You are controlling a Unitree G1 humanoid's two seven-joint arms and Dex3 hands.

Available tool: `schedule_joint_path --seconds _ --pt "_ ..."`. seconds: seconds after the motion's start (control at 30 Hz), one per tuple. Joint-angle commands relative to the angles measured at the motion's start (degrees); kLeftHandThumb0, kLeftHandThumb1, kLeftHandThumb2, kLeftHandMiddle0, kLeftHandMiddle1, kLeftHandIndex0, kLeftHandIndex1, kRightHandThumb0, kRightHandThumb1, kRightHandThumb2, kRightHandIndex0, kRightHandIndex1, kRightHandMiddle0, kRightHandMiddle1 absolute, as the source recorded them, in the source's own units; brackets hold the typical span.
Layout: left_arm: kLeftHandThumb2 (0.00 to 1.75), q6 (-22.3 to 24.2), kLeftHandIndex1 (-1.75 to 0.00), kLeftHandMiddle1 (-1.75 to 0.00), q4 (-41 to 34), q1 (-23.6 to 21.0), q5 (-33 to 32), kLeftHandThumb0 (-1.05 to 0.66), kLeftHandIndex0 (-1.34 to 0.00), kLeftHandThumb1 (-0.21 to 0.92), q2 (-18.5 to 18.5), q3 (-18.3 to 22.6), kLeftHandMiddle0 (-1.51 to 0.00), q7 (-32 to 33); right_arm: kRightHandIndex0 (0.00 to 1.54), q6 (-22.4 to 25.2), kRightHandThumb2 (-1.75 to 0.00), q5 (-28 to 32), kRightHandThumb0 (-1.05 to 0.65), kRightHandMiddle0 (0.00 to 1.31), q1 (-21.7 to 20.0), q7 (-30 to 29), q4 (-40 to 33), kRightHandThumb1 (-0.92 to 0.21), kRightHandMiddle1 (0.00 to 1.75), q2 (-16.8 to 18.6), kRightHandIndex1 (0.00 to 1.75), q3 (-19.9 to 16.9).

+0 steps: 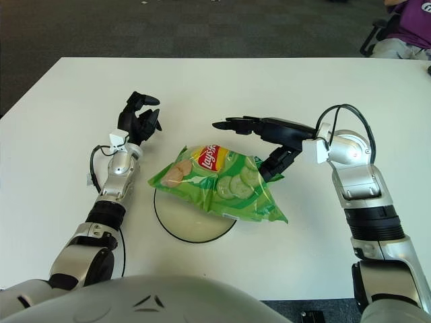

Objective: Put the snack into the plate.

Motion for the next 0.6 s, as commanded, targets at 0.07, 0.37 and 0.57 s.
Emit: schedule_joint_path --seconds 0.07,0.37,0.57 --pt "0.25 0.0 -1.45 -1.75 -0.5 0.6 0.5 -0.36 -0.49 0.92 0.0 -0.1 -0.97 0.6 0.00 0.3 -0.27 0.9 -0.79 0.08 -1.6 -2.0 -2.6 -0.92 0.00 -1.1 0.00 -1.6" --pt "0.25 -0.2 -1.45 -1.75 -0.2 0.5 1.3 -0.36 -0.49 0.92 -0.7 -0.3 -0.96 1.0 0.00 2.5 -0.34 -7.2 -0.72 0.07 -0.8 -7.9 -11.1 -0.92 0.00 -0.5 0.00 -1.4" --pt "0.25 -0.3 -1.44 -1.75 -0.4 0.7 1.8 -0.36 -0.49 0.92 -1.1 -0.6 -0.97 1.5 0.00 4.1 -0.27 -14.2 -0.60 0.09 -1.0 -11.3 -15.7 -0.92 0.01 0.8 0.00 0.5"
